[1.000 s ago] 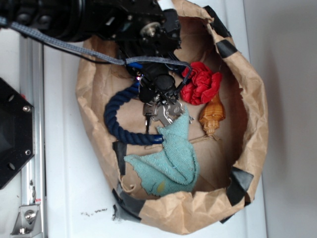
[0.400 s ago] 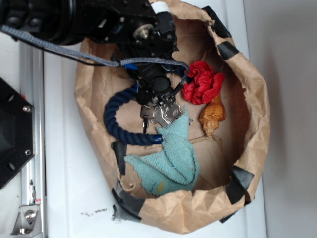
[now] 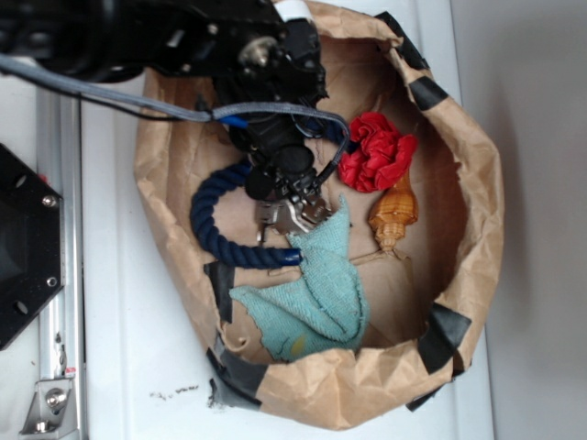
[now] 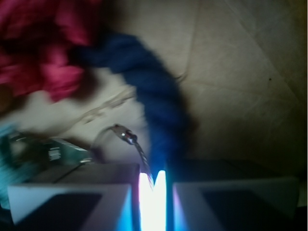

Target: Grab the silver keys.

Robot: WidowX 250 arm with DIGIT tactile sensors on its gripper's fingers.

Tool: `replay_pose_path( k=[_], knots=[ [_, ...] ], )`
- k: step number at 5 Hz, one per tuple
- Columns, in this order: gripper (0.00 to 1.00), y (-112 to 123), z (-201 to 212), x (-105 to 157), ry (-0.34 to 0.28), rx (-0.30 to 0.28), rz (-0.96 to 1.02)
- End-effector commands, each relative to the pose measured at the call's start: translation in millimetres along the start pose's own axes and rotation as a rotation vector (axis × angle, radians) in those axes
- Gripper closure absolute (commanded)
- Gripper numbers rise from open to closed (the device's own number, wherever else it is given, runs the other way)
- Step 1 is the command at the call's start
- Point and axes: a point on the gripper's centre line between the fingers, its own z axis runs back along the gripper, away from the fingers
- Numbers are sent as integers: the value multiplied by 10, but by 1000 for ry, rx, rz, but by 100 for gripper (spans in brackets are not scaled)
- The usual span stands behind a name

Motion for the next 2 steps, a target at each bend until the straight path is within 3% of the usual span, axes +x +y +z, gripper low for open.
replay_pose_path(
  k=[1, 2],
  knots=[
    [100, -296, 1059, 55, -36, -217, -35],
    [100, -327, 1087, 49, -28, -220, -45]
  ],
)
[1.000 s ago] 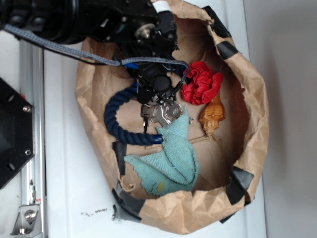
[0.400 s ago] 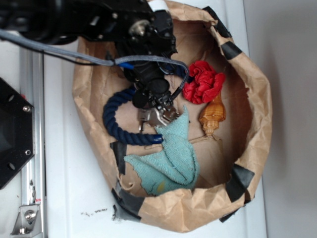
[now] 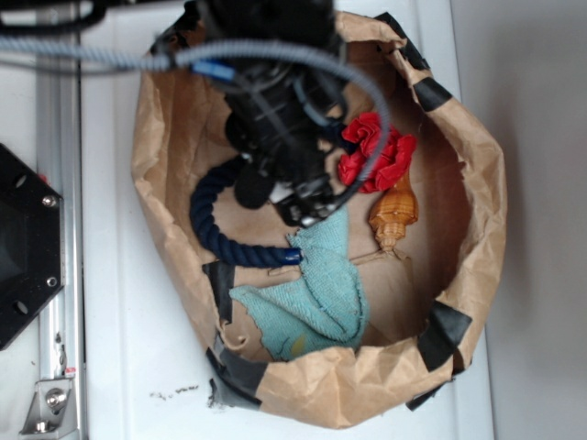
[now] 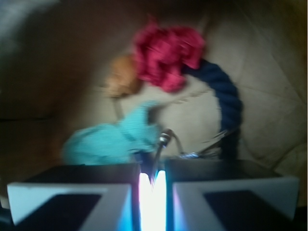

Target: Grab the silver keys.

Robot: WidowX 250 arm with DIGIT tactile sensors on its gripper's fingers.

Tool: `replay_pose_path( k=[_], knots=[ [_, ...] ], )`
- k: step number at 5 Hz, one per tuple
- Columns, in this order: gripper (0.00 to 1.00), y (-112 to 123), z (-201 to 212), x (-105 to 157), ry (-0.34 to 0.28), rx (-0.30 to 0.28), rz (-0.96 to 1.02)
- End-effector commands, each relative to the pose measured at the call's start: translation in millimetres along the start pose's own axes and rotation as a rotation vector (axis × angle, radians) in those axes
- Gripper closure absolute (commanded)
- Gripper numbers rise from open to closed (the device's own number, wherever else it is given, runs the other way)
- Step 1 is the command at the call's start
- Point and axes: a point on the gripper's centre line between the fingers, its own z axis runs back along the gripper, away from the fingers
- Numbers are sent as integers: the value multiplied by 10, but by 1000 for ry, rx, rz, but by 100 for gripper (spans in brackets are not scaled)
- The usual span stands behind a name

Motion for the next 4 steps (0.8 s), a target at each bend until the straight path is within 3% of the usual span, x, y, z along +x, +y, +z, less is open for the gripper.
replay_pose_path(
  k=[1, 3, 4],
  knots=[
    [100, 69, 175, 59, -54, 5, -20],
    [100, -53, 136, 18, -53, 129, -111],
    [100, -62, 89, -31, -43, 157, -122]
  ],
)
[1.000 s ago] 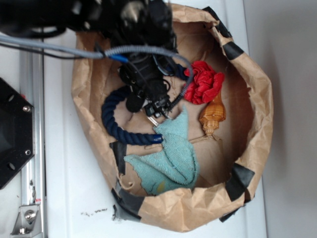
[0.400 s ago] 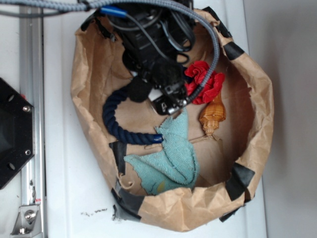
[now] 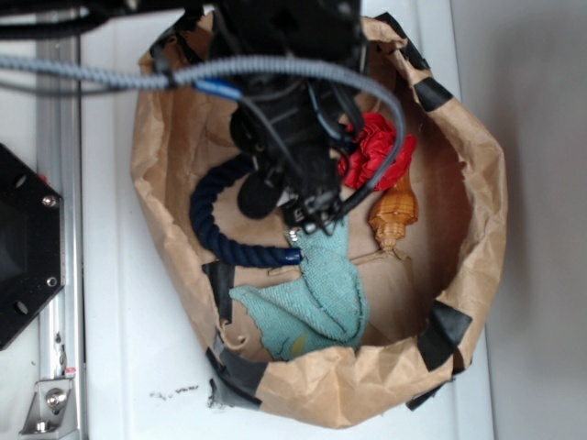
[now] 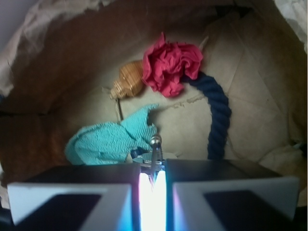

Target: Grab the silver keys.

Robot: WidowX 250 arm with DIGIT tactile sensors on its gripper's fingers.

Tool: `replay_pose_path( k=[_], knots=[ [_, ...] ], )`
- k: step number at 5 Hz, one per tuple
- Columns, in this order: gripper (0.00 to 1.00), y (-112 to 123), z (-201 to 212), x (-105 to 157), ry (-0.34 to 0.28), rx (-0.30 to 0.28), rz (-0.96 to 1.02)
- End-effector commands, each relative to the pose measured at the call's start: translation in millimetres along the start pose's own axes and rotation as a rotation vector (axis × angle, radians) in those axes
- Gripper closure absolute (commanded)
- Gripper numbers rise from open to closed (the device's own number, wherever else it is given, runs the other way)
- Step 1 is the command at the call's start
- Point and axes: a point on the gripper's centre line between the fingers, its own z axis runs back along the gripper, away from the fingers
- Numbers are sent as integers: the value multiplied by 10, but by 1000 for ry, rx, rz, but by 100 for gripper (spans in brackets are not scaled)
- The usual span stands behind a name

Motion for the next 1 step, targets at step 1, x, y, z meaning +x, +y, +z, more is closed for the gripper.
replay_pose_path(
  k=[1],
  knots=[
    [100, -3, 144, 10, -79, 63, -27]
  ],
)
